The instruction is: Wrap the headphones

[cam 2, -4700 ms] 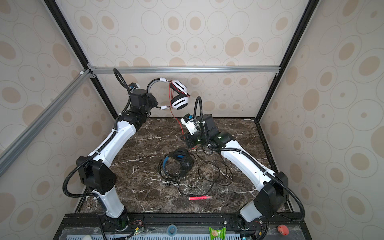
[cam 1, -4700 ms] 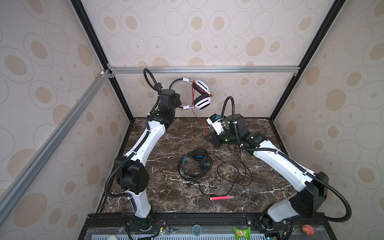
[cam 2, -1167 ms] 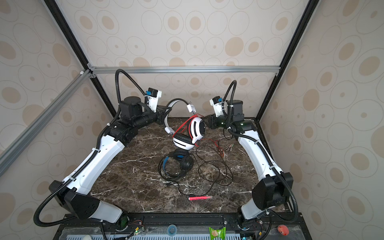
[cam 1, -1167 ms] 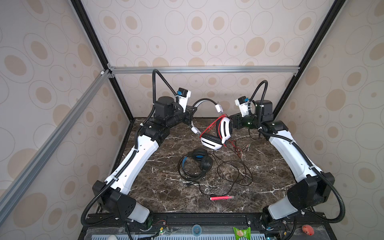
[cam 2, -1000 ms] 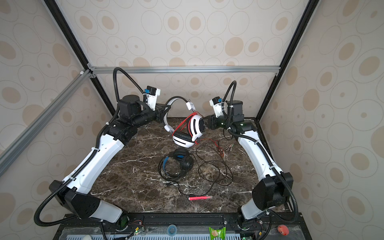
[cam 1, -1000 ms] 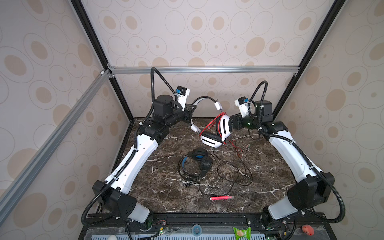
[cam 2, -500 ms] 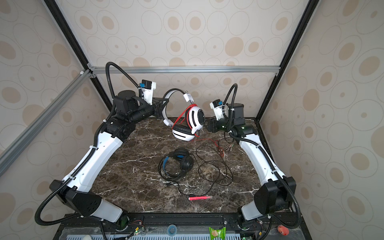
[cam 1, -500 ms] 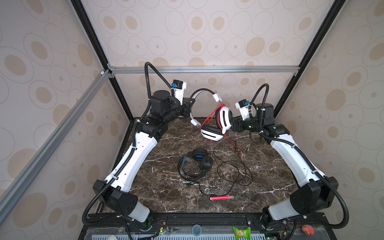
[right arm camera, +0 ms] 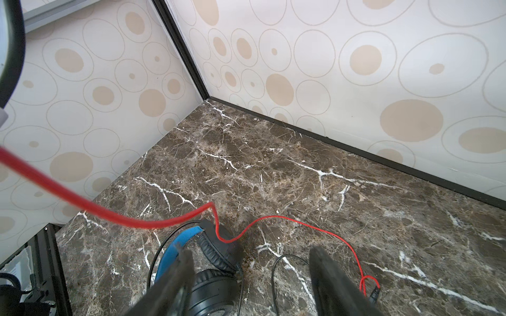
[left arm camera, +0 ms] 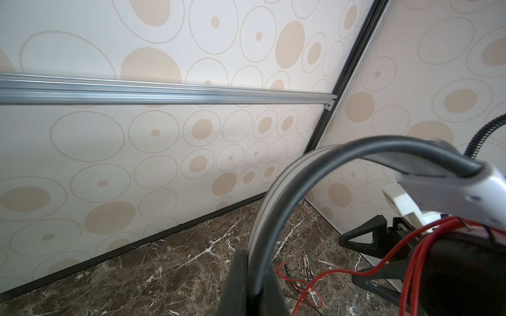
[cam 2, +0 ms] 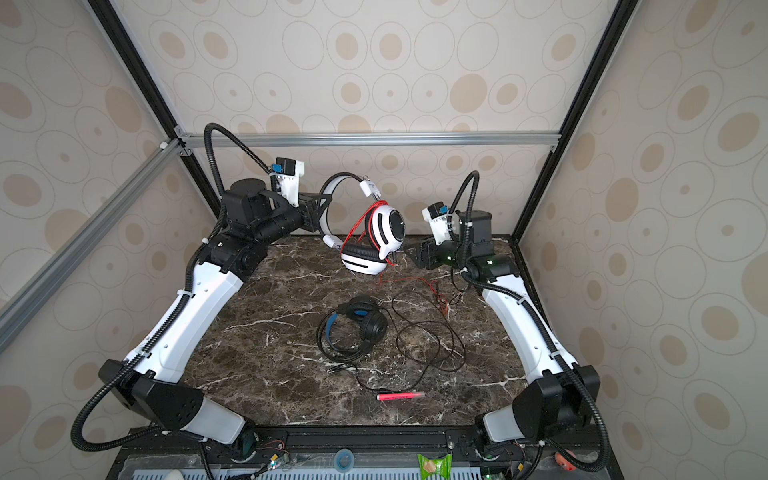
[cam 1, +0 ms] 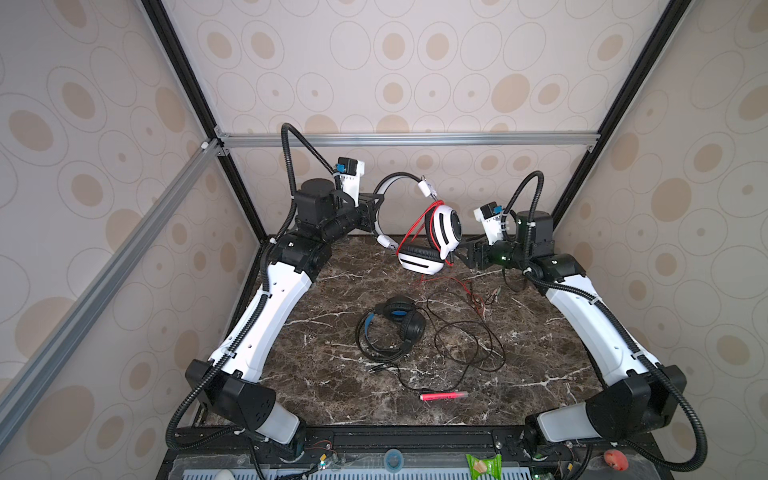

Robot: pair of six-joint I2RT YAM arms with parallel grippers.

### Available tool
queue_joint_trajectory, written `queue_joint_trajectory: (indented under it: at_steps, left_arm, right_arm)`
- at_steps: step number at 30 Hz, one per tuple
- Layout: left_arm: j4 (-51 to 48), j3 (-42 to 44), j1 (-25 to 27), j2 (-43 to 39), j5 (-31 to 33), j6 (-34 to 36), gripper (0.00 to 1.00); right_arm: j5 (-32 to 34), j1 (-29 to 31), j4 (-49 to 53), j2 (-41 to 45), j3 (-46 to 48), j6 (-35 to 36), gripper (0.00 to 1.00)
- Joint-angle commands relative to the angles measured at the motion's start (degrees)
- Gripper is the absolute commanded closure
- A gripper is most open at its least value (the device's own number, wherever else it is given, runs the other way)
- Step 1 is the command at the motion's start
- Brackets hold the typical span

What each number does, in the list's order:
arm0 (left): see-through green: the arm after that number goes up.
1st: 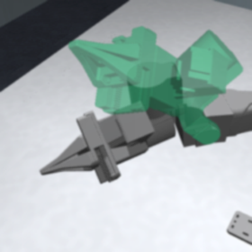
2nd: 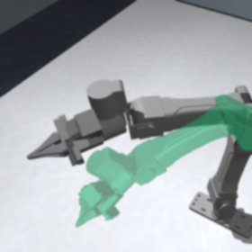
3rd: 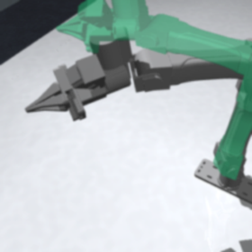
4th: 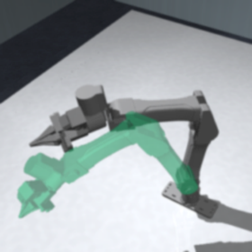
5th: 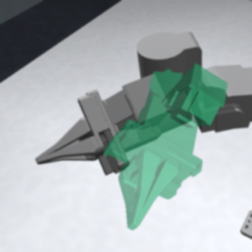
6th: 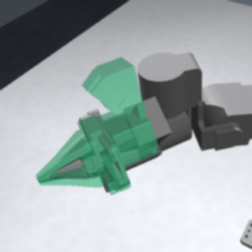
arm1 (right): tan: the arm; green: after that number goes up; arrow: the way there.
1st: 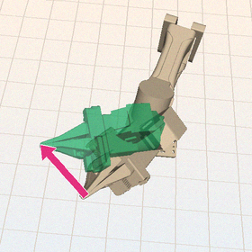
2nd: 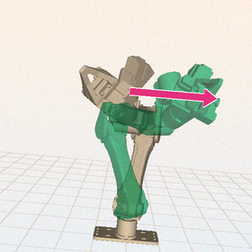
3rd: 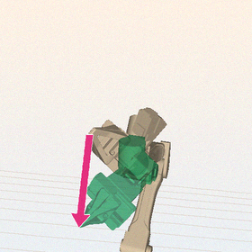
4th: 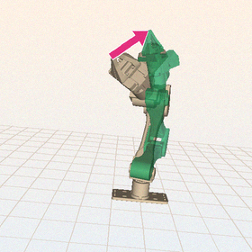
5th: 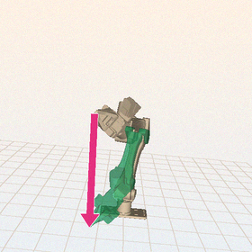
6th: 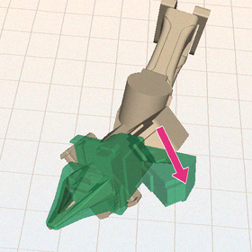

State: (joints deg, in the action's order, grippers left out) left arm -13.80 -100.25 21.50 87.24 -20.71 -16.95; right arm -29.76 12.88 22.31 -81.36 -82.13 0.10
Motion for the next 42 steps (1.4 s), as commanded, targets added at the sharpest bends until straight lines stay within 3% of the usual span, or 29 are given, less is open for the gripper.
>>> queue_joint_trajectory:
  at_steps: [1, 12, 23, 29, 32, 42]
  left_arm:
    - [5.05, -3.63, -0.84, -0.33, -1.66, -2.92, 1.00]
    - [5.43, -3.00, -2.95, -0.22, -2.57, -4.80, 1.00]
    - [7.69, -3.61, -4.96, -0.47, -4.21, -8.14, 1.00]
    - [8.21, -4.79, -4.98, 0.03, -5.03, -10.04, 1.00]
    - [10.24, -4.94, -4.97, 0.71, -5.43, -12.11, 1.00]
    - [14.78, -2.76, -4.89, 0.26, -5.04, -16.18, 1.00]
  right_arm:
    - [0.48, -0.14, 0.79, 2.17, 1.32, 0.92, 0.30]
    - [-0.12, -0.67, 2.96, 3.18, 0.13, -0.93, 0.25]
    - [-4.65, -0.76, 0.95, 4.81, 7.46, -2.40, 0.24]
    - [-8.14, -0.76, -7.54, 4.21, 13.12, -7.19, 0.23]
    - [-9.73, 0.46, -14.88, 2.18, 16.00, -12.18, 0.15]
    - [-11.38, 2.85, -29.82, -5.68, 16.75, -20.79, 0.15]
